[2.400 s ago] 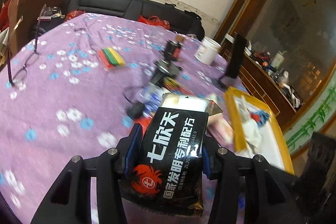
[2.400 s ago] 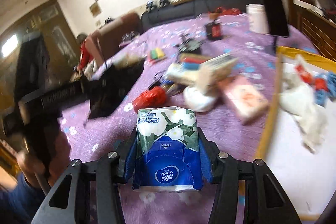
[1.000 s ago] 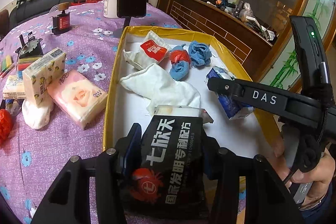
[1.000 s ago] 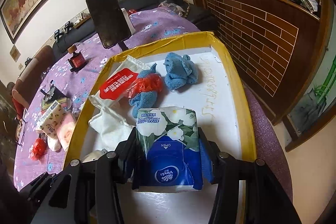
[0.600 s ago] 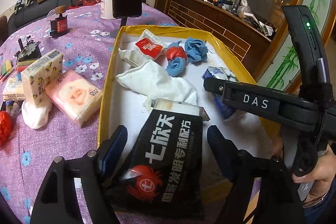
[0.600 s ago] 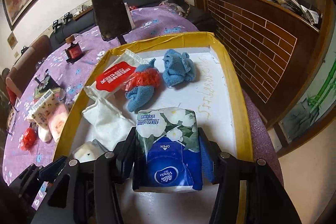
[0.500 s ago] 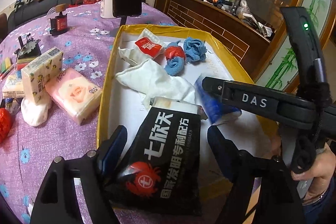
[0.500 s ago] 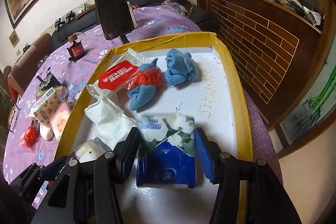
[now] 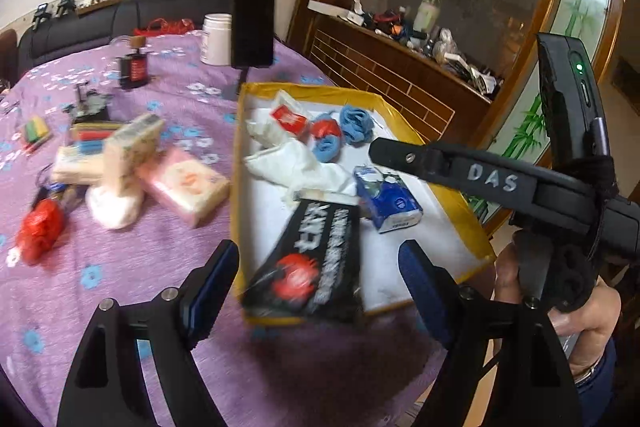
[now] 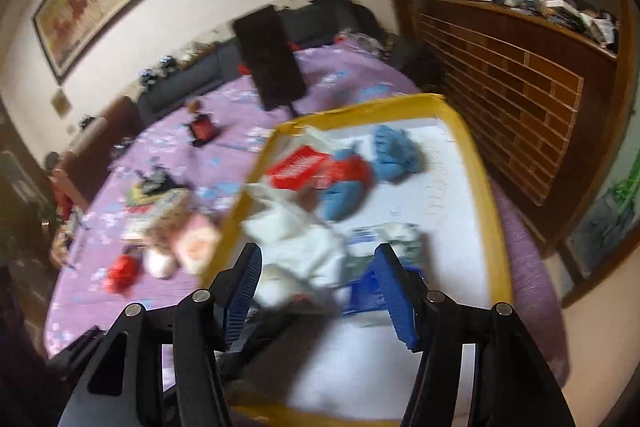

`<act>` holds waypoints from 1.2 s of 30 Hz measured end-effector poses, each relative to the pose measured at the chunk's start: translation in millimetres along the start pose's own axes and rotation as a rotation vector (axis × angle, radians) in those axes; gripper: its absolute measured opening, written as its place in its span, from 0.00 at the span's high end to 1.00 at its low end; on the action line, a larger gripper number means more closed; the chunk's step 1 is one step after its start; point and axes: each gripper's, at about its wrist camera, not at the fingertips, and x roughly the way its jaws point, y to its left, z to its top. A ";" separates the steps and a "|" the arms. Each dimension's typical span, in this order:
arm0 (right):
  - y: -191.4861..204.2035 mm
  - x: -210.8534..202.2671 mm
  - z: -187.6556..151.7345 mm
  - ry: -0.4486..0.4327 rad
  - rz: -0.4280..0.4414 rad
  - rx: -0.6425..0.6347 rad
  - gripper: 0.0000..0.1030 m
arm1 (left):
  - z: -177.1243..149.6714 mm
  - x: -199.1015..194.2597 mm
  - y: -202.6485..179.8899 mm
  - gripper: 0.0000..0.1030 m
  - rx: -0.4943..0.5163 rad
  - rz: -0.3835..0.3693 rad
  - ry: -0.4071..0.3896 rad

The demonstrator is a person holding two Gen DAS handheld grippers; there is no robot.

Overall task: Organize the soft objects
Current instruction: 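Grasp the red plastic bag with the left gripper while the right moves over the pile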

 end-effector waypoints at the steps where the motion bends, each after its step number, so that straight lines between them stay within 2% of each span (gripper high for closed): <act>1: 6.2 -3.0 -2.5 -0.011 0.022 0.004 0.39 | -2.3 -5.5 5.5 0.21 -0.009 -0.003 -0.007; 6: 47.6 2.2 -21.4 0.021 0.131 -0.056 0.39 | -22.5 -42.2 60.1 0.21 -0.097 0.048 -0.052; 11: 106.9 20.6 -51.4 0.077 0.220 -0.193 0.39 | -44.4 -78.6 126.6 0.21 -0.191 0.163 -0.083; 15: 143.8 39.3 -71.6 0.129 0.261 -0.279 0.39 | -45.2 -90.0 165.8 0.21 -0.242 0.256 -0.082; 19: 152.9 43.6 -76.4 0.121 0.259 -0.292 0.39 | -28.3 -83.8 192.4 0.21 -0.244 0.320 -0.053; 24: 140.2 44.7 -67.4 0.120 0.231 -0.281 0.39 | -1.6 -37.4 212.5 0.21 -0.243 0.307 0.062; 29: 127.4 38.1 -42.3 0.119 0.205 -0.313 0.39 | 5.8 -3.9 224.8 0.23 -0.298 0.313 0.132; 30: 126.3 40.7 -32.6 0.131 0.203 -0.330 0.39 | 7.3 -2.1 224.2 0.26 -0.289 0.322 0.126; 31: 126.4 43.9 -25.2 0.139 0.195 -0.343 0.39 | 8.6 0.2 222.7 0.41 -0.276 0.335 0.117; 33: 131.0 54.7 -12.6 0.181 0.181 -0.397 0.39 | 7.9 3.0 220.3 0.50 -0.266 0.356 0.118; 34: 135.2 61.2 -7.5 0.208 0.180 -0.433 0.39 | 7.4 3.6 218.5 0.62 -0.257 0.358 0.121; 36: 144.5 78.1 2.9 0.246 0.157 -0.511 0.39 | 1.7 -0.9 214.3 0.66 -0.255 0.358 0.126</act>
